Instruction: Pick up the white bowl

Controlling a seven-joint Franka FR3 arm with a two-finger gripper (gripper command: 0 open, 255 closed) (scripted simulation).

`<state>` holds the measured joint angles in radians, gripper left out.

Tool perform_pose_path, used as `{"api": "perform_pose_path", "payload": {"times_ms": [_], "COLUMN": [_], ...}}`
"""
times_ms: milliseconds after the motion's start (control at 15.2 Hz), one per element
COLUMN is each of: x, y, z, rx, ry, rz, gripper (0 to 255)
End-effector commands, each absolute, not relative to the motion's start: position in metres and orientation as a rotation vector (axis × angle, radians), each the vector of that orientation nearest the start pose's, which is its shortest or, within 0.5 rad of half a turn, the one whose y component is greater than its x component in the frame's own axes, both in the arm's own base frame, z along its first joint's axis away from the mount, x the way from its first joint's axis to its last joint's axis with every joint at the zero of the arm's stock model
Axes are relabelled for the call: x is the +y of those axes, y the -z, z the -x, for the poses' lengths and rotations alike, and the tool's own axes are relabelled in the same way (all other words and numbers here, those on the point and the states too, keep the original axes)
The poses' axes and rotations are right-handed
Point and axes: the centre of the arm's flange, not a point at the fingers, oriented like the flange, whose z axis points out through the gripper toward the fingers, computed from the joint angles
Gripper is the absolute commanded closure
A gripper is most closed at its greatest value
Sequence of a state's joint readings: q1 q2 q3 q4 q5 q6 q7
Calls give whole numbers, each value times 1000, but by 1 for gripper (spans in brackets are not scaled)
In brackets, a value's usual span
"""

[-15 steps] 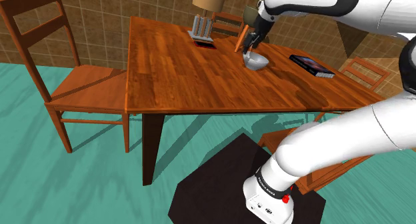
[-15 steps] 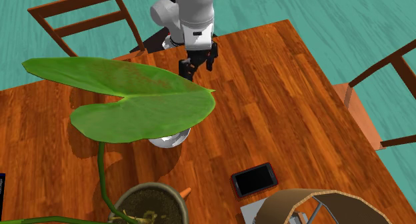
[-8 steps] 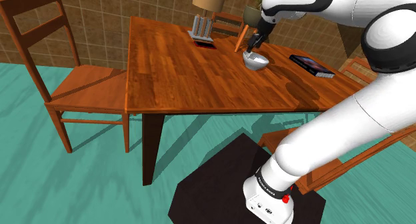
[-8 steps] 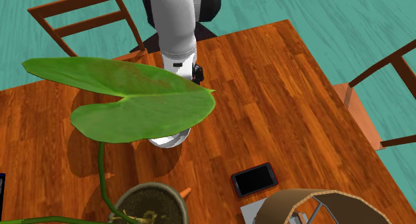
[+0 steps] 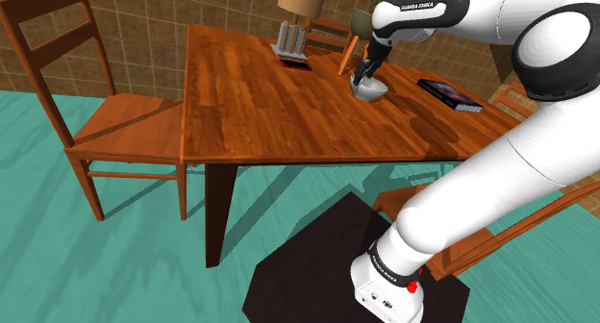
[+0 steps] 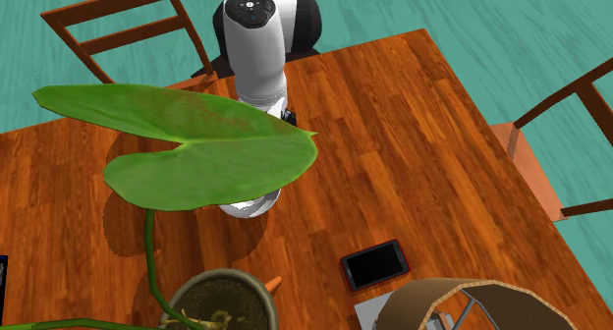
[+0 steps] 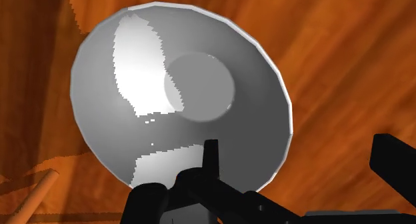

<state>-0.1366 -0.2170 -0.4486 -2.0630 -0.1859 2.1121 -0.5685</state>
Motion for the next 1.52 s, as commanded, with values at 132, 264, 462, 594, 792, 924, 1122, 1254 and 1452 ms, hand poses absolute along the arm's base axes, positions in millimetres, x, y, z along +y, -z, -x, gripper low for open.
{"api": "perform_pose_path", "payload": {"times_ms": [132,264,462,594,792,924,1122,1254,1452], "x": [-309,-308,-308,-308,-309,-309,-309,-309,-309], "y": [-537,-536,-536,-536,-542,-553,-568,-579,-595], "z": [-423,-423,-423,-423,-423,-423,-423,-423,-423], "rx": [-95,-95,-95,-95,-95,-95,-95,-95,-95], "ry": [279,279,279,279,279,279,279,279,279], "rz": [3328,3328,3328,3328,3328,3328,3328,3328,3328], "gripper": [255,255,255,255,255,255,255,255,255]}}
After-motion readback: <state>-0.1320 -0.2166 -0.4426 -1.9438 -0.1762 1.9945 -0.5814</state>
